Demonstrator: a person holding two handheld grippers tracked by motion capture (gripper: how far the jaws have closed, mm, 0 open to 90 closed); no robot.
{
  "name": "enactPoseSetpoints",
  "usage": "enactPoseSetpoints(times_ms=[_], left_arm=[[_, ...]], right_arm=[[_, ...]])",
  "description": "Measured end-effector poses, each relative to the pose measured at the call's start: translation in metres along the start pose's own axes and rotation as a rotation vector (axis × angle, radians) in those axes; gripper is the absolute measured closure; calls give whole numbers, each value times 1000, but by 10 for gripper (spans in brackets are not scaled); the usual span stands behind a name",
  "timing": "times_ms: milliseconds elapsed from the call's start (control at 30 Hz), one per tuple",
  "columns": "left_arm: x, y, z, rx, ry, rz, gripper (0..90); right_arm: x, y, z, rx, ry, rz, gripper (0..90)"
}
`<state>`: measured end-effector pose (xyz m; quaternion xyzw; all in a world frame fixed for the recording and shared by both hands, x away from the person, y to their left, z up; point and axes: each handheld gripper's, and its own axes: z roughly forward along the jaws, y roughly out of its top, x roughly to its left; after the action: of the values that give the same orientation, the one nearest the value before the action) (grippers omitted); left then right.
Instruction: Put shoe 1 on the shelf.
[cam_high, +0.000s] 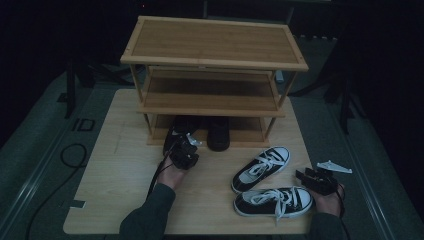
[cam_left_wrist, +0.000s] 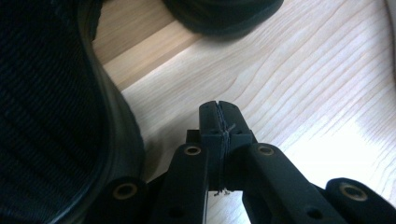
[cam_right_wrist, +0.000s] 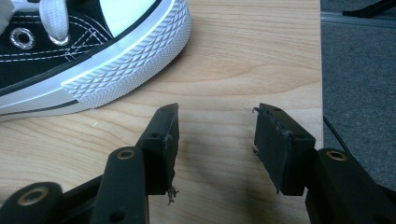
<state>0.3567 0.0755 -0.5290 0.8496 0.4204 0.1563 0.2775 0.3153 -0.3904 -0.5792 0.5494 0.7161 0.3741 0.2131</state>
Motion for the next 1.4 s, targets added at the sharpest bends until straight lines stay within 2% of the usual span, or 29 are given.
enactPoseSetpoints(times_ms=[300,633,700,767,800,900,1067,1233,1333,1400], left_arm=[[9,-13,-5,7,18,-19,899],[27,-33,-10,13,37,-77,899],[31,-39,-12,10,20,-88,899],[31,-42,-13,12,20,-88,898],[31,-46,-14,27,43,-77,898],[34,-52,-16,32,45,-91,898],[47,-63,-20,35,57,-149,897],[57,-62,-20,30,78,-189,893],[63,-61,-19,35,81,-229,892],[65,-60,-17,39,86,-236,892]], right_arm=[[0,0,0,0,-1,0,494],[0,0,0,0,-1,1,494],[0,0,0,0,-1,1,494],[0,0,0,1,-1,2,494],[0,0,0,0,-2,1,494],[0,0,0,0,-2,2,494],[0,0,0,1,-2,2,494],[0,0,0,1,-3,2,494],[0,0,0,0,-2,2,494],[0,0,0,0,-2,1,493]])
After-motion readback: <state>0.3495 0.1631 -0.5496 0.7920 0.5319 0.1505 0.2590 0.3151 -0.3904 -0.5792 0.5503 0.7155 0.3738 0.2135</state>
